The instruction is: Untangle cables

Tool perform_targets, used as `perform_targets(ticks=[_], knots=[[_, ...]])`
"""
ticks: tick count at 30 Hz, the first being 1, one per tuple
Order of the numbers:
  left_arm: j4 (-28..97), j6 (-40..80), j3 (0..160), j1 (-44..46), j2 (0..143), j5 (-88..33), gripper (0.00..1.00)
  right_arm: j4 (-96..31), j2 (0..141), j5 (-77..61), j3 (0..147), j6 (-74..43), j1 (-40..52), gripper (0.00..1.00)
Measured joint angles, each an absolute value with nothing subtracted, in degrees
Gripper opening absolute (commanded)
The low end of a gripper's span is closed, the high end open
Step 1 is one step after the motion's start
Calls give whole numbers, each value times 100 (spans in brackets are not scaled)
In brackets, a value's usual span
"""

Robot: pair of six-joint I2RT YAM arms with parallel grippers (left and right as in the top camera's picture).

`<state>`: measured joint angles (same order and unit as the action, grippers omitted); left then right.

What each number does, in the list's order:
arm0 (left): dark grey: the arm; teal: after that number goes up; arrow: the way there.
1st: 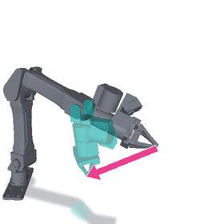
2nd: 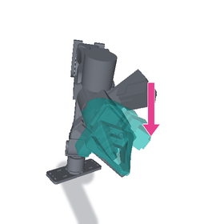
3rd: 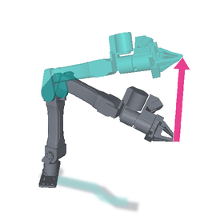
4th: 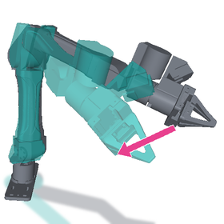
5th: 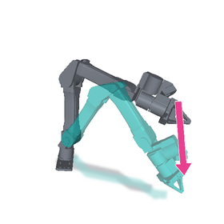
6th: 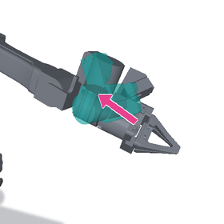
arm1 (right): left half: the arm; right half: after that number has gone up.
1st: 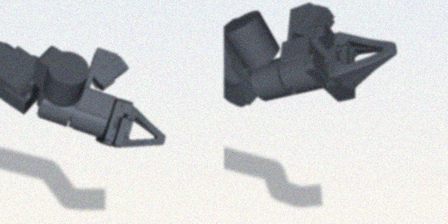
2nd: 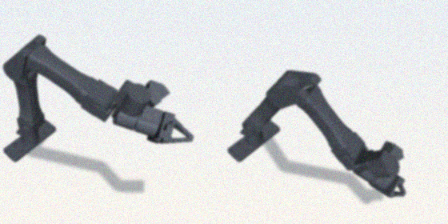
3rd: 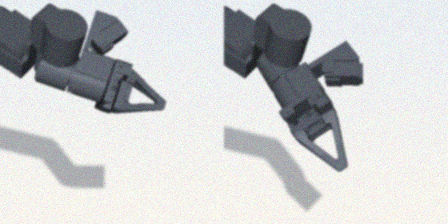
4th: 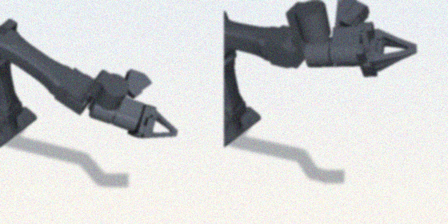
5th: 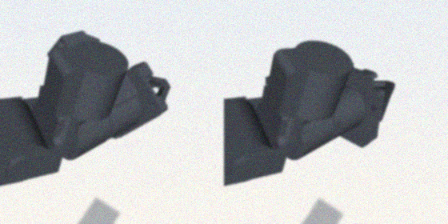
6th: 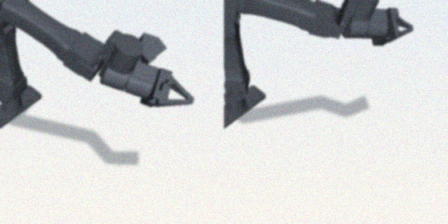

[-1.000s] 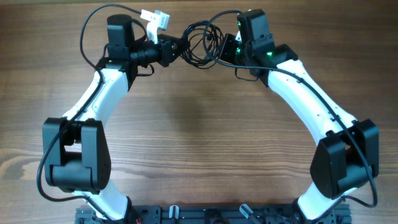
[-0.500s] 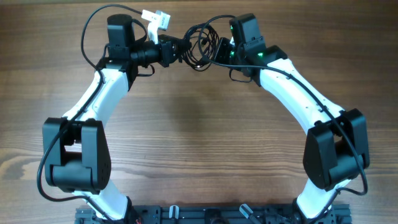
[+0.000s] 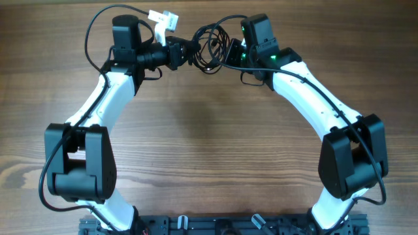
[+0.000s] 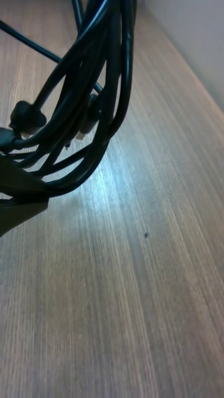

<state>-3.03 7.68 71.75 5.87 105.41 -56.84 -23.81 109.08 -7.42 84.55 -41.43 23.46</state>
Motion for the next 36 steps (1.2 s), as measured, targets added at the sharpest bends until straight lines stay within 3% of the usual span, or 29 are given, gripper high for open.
perform_targets(ticks=[29,31,34,36], knots=[[3,786,7175,-3,10532,-5256,4,-3691,10908,416,8455,-3859,1319,5],[3,786,7175,-3,10532,-5256,4,-3691,10908,412,8455,-3793,1319,10],[27,786,7175,-3,10532,-5256,4,-3675,10908,274,8455,-3677,1317,32],[40,786,7175,-3,10532,-5258,4,-3444,10908,-102,8455,-3385,1317,39]])
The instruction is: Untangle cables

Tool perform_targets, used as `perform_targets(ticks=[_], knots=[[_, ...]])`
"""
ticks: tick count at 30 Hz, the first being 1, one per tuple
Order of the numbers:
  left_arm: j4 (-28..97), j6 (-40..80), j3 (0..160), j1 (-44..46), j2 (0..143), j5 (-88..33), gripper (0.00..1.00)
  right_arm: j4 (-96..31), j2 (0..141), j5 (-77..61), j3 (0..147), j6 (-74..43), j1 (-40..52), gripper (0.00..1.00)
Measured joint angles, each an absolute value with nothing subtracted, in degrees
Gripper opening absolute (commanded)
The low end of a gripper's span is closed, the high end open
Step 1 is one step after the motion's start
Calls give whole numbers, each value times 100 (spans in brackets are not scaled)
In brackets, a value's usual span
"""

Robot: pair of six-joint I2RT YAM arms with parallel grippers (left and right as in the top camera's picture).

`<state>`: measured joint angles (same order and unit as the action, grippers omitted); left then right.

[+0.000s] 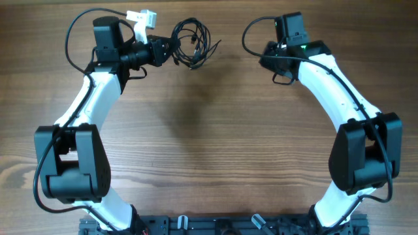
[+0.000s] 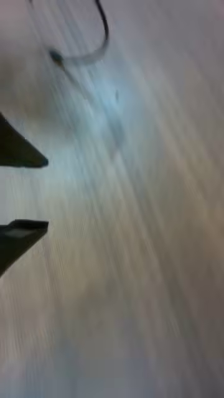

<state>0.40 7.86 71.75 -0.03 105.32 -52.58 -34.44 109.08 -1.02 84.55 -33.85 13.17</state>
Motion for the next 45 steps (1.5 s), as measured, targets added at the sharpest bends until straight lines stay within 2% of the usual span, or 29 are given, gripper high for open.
perform_targets(ticks=[9,11,15,18,26,33,36,45], knots=[[86,786,7175,75,10532,-5282,4,-2867,10908,-2071,8455,-1929,1317,41],[89,786,7175,156,10532,-5284,4,-2768,10908,-2477,8455,-1697,1319,39],[89,786,7175,388,10532,-5286,4,-2665,10908,-2917,8455,-1470,1319,25],[89,786,7175,554,10532,-5304,4,-2644,10908,-3061,8455,-1365,1319,24],[-215,854,7175,777,10532,-5310,4,-2646,10908,-3103,8455,-1540,1319,24],[-270,937,7175,777,10530,-5323,4,-2646,10908,-2694,8455,-2058,1347,27],[-307,939,7175,777,10527,-5325,4,-2646,10908,-2532,8455,-2255,1417,32],[-309,939,7175,777,10464,-5391,4,-2639,10908,-1789,8455,-2873,1747,31]])
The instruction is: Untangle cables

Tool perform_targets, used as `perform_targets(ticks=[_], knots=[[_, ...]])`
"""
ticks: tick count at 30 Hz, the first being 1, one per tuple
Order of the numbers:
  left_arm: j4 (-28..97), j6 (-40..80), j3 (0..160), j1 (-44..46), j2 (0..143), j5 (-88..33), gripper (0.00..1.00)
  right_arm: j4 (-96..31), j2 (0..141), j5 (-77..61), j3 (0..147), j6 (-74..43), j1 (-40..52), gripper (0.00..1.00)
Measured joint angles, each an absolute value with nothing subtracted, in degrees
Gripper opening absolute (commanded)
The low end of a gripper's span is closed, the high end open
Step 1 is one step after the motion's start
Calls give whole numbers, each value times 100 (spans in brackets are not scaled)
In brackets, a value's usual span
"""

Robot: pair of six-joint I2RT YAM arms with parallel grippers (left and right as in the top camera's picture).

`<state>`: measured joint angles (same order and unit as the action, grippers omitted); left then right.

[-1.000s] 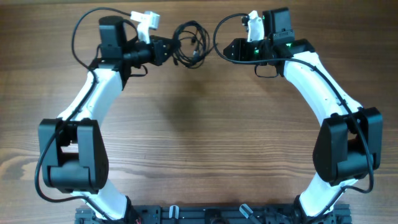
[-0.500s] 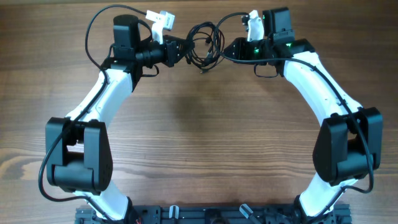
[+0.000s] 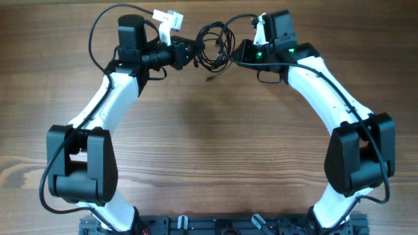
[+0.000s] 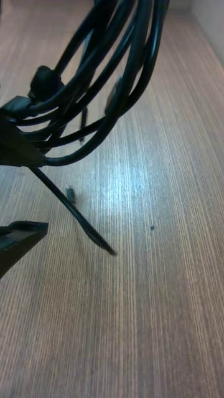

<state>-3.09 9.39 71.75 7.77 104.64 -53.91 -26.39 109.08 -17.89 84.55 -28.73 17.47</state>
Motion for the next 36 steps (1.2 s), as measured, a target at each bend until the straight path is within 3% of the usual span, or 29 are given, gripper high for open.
perform_targets(ticks=[36], knots=[[-375,939,7175,777,10283,-5393,4,-2867,10908,-698,8455,-4628,1911,38]])
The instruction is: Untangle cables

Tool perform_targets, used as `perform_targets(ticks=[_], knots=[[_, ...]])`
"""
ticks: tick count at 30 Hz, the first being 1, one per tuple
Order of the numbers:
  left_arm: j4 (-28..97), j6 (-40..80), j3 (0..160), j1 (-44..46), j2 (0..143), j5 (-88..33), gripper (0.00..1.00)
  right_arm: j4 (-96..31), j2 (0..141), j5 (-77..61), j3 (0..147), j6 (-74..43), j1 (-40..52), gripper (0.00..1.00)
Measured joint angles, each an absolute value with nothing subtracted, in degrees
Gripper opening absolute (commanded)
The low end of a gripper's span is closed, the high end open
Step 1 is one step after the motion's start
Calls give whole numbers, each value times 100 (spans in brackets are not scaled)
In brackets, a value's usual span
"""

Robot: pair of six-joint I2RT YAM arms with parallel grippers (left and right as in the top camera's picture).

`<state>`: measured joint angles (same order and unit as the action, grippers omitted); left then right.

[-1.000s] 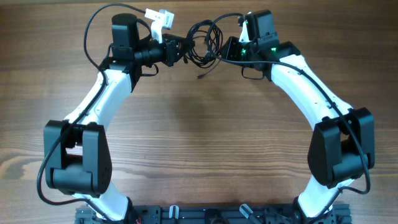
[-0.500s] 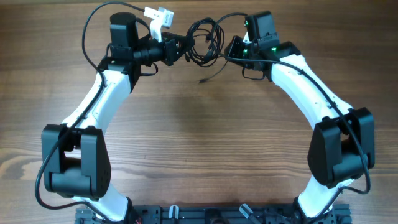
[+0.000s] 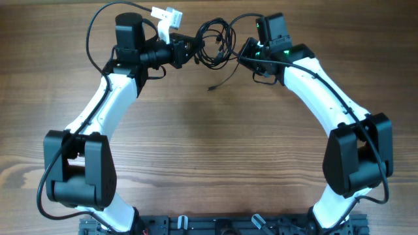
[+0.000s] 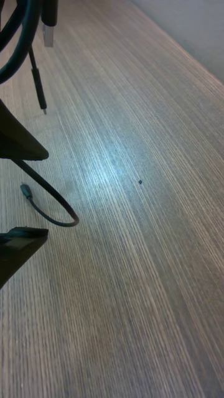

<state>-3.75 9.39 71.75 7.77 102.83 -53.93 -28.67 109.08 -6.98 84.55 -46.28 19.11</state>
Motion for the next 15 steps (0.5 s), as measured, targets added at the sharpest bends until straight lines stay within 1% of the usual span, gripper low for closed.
perform_targets(ticks=[8,15], knots=[[-375,939,7175,777,10283,-5393,4,-2873,10908,-550,8455,-4399,2086,42],[-388,939,7175,777,10283,-5393,4,-3334,10908,-301,8455,-3957,2091,43]])
